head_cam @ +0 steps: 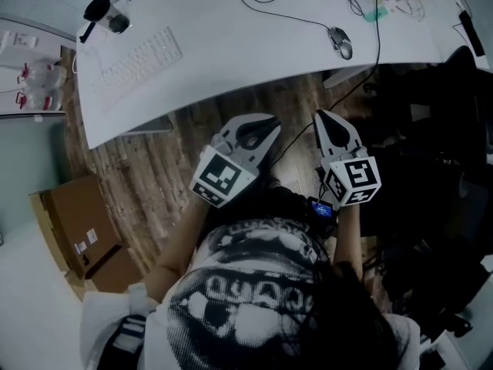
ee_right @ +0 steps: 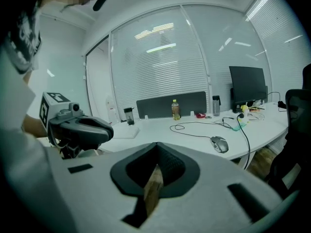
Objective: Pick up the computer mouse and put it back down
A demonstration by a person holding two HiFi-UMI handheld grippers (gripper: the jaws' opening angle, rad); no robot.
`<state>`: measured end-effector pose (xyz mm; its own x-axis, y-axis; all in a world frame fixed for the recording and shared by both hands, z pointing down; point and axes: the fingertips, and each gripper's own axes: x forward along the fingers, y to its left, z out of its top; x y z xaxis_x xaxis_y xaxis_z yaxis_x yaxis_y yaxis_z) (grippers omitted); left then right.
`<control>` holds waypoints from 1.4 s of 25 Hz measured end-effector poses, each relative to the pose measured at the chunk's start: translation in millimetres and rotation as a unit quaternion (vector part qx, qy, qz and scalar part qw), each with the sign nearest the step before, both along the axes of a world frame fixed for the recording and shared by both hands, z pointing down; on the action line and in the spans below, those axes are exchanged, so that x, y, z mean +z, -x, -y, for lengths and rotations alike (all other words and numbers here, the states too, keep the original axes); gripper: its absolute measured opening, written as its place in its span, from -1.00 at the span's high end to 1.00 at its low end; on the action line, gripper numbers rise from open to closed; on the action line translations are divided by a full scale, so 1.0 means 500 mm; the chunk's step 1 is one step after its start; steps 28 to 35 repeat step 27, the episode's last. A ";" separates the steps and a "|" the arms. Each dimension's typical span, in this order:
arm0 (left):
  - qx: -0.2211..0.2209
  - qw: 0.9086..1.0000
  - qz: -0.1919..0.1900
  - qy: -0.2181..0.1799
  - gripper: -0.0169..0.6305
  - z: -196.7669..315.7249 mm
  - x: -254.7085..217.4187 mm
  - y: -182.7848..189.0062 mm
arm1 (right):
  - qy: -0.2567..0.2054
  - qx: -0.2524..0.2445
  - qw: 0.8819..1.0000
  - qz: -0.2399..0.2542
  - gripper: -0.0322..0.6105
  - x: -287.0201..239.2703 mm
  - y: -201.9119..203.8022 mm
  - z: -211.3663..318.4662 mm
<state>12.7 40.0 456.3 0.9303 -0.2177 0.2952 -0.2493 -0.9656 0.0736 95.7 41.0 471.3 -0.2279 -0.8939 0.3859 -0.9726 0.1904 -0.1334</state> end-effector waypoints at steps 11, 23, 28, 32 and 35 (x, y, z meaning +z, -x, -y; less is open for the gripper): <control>-0.051 0.999 0.007 -0.001 0.86 -0.110 -0.005 0.031 | -0.001 -0.056 0.998 -0.002 0.92 0.007 0.031 -0.100; -0.107 0.994 0.010 -0.013 0.86 -0.221 -0.016 0.090 | -0.013 -0.091 0.996 -0.007 0.92 -0.003 0.068 -0.211; -0.126 0.992 0.016 -0.011 0.86 -0.261 -0.015 0.118 | -0.016 -0.096 0.995 -0.008 0.92 -0.008 0.080 -0.253; -0.126 0.992 0.016 -0.011 0.86 -0.261 -0.015 0.118 | -0.016 -0.096 0.995 -0.008 0.92 -0.008 0.080 -0.253; -0.126 0.992 0.016 -0.011 0.86 -0.261 -0.015 0.118 | -0.016 -0.096 0.995 -0.008 0.92 -0.008 0.080 -0.253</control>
